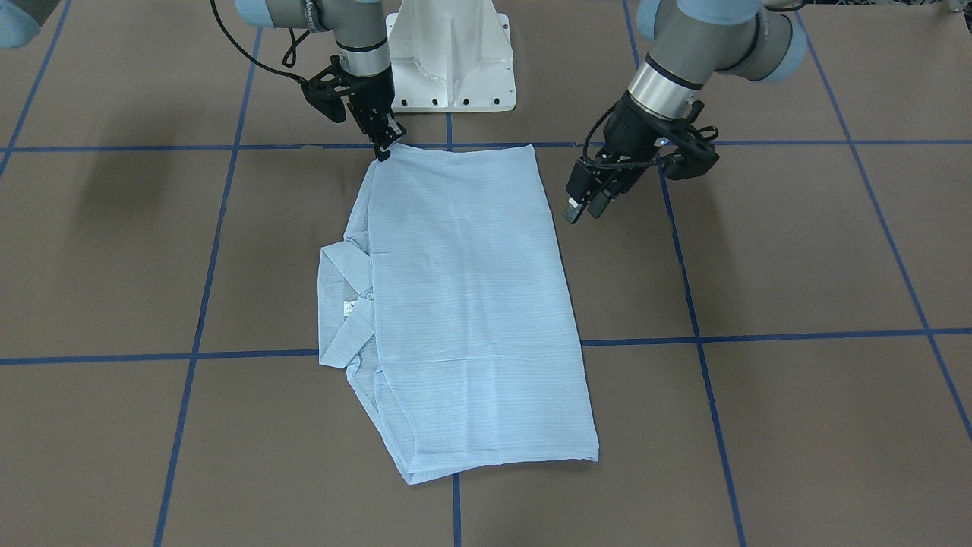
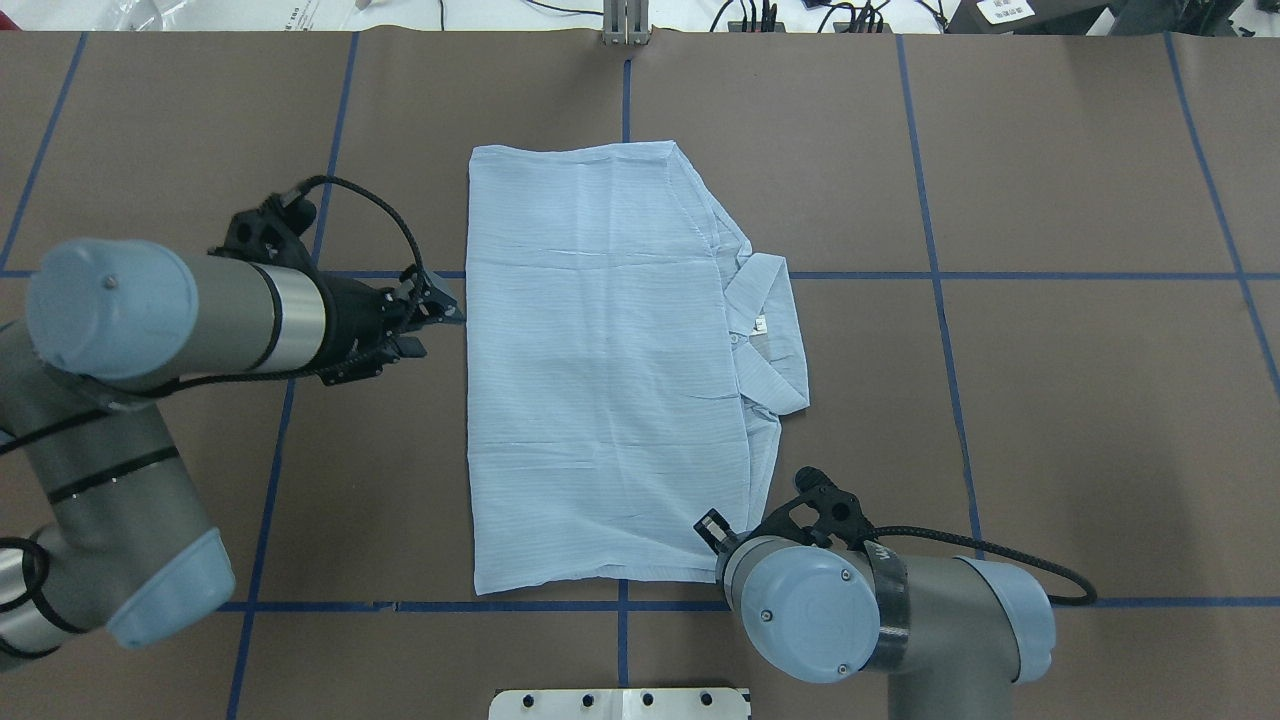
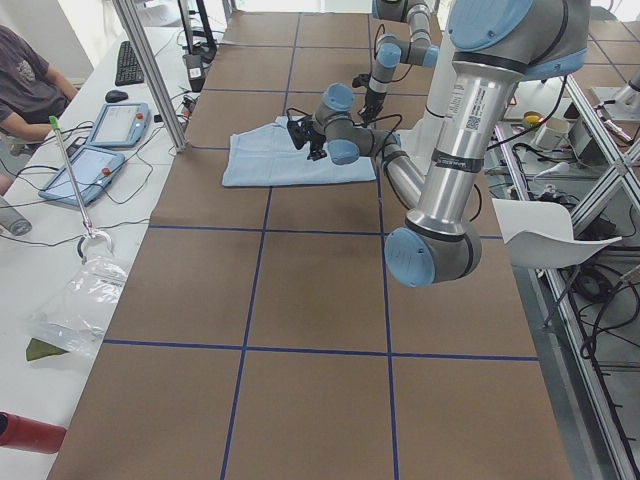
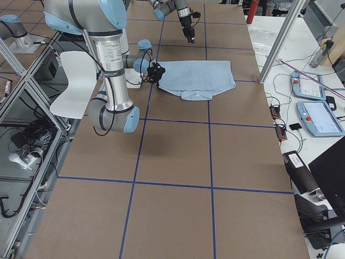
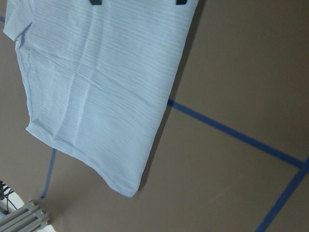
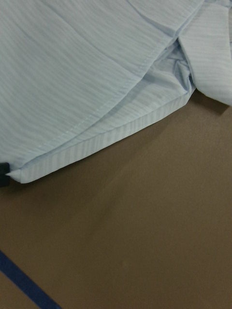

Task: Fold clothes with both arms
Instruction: 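Move the left gripper to the other near corner beside the right gripper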

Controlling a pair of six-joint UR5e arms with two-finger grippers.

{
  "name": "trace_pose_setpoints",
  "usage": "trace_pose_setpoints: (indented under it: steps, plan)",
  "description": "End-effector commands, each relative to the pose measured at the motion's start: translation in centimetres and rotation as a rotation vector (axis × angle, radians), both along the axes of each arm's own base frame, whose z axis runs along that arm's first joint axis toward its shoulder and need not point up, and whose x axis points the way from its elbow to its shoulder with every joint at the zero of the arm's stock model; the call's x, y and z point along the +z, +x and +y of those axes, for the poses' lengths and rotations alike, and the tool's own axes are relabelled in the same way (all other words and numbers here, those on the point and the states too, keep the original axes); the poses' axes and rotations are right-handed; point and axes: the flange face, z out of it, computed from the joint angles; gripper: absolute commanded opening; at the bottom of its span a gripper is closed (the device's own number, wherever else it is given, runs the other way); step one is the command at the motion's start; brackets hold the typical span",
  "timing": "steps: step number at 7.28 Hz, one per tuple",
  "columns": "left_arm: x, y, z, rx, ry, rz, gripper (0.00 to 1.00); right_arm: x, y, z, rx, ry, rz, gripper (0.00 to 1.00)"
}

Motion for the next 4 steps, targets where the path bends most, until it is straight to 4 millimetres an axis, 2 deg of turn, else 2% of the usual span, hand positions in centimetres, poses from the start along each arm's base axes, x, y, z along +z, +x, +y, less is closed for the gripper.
trace_pose_setpoints:
  steps: [1, 3, 4]
  plan:
    - [0.7, 4.8, 5.1, -0.024, -0.127, -0.029, 0.59, 0.0, 0.0, 0.1, -0.002, -0.001, -0.001, 0.00]
    - [1.4, 8.7, 10.7, 0.007, -0.195, -0.032, 0.59, -0.1, 0.1, 0.1, -0.003, 0.000, -0.002, 0.00]
    - [3.3, 9.8, 13.2, 0.019, -0.222, -0.060, 0.59, -0.3, 0.2, 0.1, -0.004, 0.000, -0.008, 0.00]
